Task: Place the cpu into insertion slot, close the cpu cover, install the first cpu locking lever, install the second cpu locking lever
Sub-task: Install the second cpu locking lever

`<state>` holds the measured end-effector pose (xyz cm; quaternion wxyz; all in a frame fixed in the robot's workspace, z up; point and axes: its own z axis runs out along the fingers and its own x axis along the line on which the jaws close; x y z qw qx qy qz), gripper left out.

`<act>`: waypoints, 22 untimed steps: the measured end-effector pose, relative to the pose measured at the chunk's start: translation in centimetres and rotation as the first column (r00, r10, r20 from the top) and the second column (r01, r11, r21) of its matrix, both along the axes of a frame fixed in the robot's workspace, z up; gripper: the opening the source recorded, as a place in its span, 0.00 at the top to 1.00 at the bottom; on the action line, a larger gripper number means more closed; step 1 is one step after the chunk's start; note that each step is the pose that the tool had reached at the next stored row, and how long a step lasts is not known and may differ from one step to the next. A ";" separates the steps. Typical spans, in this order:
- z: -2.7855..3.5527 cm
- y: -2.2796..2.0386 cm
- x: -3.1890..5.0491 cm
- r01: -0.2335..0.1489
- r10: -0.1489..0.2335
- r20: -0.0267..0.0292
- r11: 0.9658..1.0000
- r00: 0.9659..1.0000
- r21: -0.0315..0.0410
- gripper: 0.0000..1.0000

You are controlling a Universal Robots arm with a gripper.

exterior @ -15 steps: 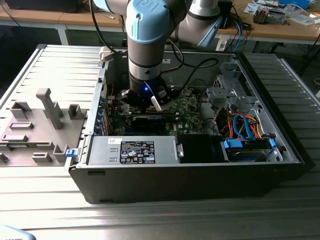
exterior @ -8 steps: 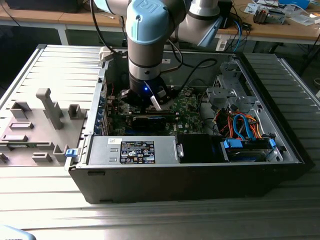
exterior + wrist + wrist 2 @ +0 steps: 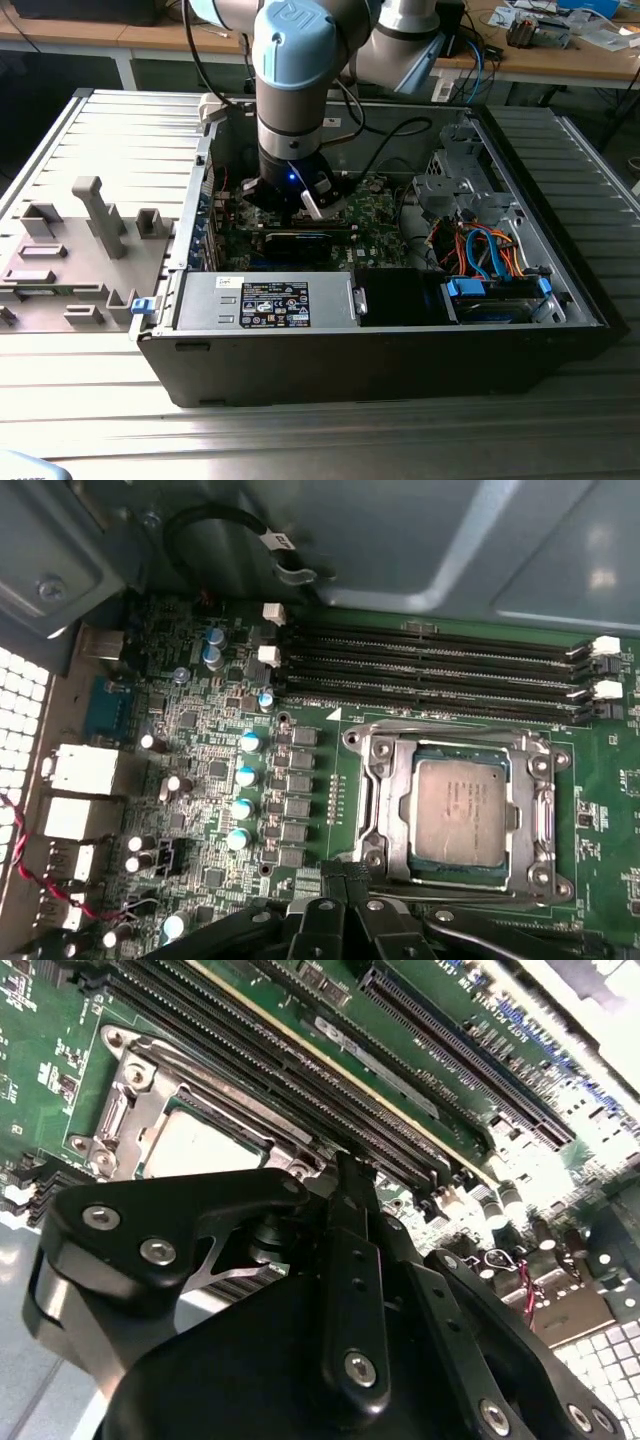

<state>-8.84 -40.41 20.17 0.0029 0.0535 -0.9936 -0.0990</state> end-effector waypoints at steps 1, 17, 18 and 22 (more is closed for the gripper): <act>-0.15 0.11 0.00 0.000 0.000 0.000 1.000 1.000 0.003 0.89; 0.91 1.71 3.36 -0.002 0.001 -0.030 0.999 1.000 -0.042 0.89; 0.91 1.91 3.63 -0.002 0.001 -0.032 0.999 0.999 -0.042 0.89; 0.91 3.56 4.58 -0.002 0.000 -0.036 0.999 0.999 -0.043 0.89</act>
